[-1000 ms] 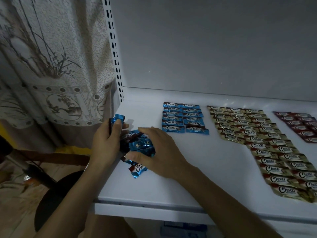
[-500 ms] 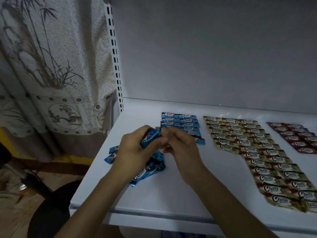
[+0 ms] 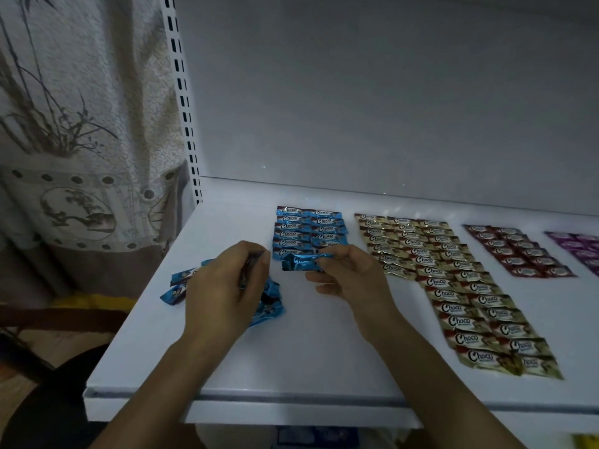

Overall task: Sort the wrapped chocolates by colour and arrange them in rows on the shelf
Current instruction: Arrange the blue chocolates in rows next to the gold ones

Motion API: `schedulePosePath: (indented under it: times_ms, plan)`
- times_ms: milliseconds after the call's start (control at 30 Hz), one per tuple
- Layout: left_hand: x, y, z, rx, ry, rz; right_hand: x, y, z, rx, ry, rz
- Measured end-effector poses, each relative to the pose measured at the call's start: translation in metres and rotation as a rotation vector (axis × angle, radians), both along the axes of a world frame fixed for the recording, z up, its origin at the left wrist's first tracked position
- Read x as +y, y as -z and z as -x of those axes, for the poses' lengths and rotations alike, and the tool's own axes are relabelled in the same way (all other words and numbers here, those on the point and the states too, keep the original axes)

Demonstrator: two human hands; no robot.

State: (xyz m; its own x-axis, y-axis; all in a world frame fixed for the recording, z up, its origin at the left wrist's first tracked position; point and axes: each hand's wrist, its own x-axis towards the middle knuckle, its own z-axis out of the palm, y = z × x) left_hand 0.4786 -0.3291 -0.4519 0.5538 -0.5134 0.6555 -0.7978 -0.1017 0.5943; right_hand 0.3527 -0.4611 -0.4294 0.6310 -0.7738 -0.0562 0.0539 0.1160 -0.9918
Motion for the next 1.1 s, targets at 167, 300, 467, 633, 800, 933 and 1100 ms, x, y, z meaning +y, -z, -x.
schedulePosePath:
  times_ms: [167, 300, 467, 633, 800, 933, 1100]
  plan:
    - [0.0, -0.009, -0.003, -0.104, -0.049, -0.011, 0.003, -0.007, -0.002, -0.03, 0.061, 0.244]
    - [-0.007, -0.037, 0.001, 0.56, 0.106, 0.104, 0.01, -0.018, -0.004, -0.335, -0.057, 0.33]
    - [-0.009, -0.051, 0.003, 0.906, 0.177, 0.129, 0.011, -0.011, -0.009, -0.293, -0.095, 0.644]
    - [-0.009, -0.043, 0.0, 0.705, 0.239, 0.122, 0.017, -0.014, -0.011, -0.209, -0.088, 0.227]
    - [-0.01, -0.03, -0.011, 0.428, 0.079, 0.021, 0.004, -0.004, -0.015, -0.069, 0.023, 0.274]
    - [-0.007, -0.013, -0.017, 0.346, -0.029, -0.043, -0.017, 0.019, -0.015, 0.315, 0.055, 0.619]
    - [-0.003, -0.001, -0.016, 0.194, -0.031, -0.016, -0.019, 0.03, -0.013, 0.526, 0.116, 0.887]
